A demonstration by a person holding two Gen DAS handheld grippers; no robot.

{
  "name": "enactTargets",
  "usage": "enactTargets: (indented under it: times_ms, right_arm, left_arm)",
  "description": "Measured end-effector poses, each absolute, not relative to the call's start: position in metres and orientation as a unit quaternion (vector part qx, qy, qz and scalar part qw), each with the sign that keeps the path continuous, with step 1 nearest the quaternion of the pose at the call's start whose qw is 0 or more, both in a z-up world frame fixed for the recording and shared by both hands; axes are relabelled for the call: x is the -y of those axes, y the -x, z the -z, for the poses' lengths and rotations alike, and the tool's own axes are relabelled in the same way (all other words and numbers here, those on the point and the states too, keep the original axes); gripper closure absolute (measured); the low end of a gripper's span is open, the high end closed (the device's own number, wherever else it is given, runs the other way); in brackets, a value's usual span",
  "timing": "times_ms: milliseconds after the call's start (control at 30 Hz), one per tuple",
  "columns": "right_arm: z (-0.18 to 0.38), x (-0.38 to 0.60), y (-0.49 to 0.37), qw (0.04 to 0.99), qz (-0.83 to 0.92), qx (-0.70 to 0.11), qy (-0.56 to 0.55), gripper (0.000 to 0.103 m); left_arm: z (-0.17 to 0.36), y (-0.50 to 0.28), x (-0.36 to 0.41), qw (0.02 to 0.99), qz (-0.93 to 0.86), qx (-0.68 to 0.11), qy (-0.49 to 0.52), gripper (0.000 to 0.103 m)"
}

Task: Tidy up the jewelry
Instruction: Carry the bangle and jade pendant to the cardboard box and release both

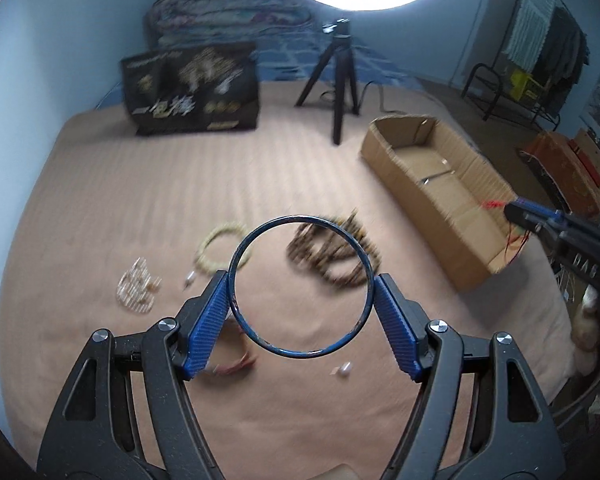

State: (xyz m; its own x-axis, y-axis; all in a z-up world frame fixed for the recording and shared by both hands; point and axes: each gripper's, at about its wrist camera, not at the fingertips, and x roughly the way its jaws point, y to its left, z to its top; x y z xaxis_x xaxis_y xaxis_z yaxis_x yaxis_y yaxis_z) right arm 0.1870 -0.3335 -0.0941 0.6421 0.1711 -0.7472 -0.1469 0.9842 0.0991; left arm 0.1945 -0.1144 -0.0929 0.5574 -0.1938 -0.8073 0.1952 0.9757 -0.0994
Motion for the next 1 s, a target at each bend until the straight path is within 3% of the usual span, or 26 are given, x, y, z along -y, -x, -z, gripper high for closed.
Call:
enactTargets:
  times_ms: [500,933,967,1000]
  right_arm:
    - [0.115,0.383,-0.212,0.901,-0.031,-0.433,-0.028,0.088]
    - [0.133,0.405,-0.22,0.89,-0.016,-0.453,-0.043,0.088]
    - [0.133,0.406,-0.22,0.889,-0.014,-0.455,-0.043,0.086]
    - [0.133,0.407,-0.22,0.889,-0.012,-0.456,-0.045,0.075]
  left_arm:
    - [0.095,-0.291,0.227,0.878,0.169,-0.448,-0.016,0.029]
    - [0.126,-0.321,0.278,0.858,0.187,-0.478,-0.028,0.029]
    - [0.126,-0.321,0.28,0.856,0.188,-0.48,-0.029,0.029]
    - [0.126,-0.321,0.281,0.856,0.189,-0.481,-0.031,0.028]
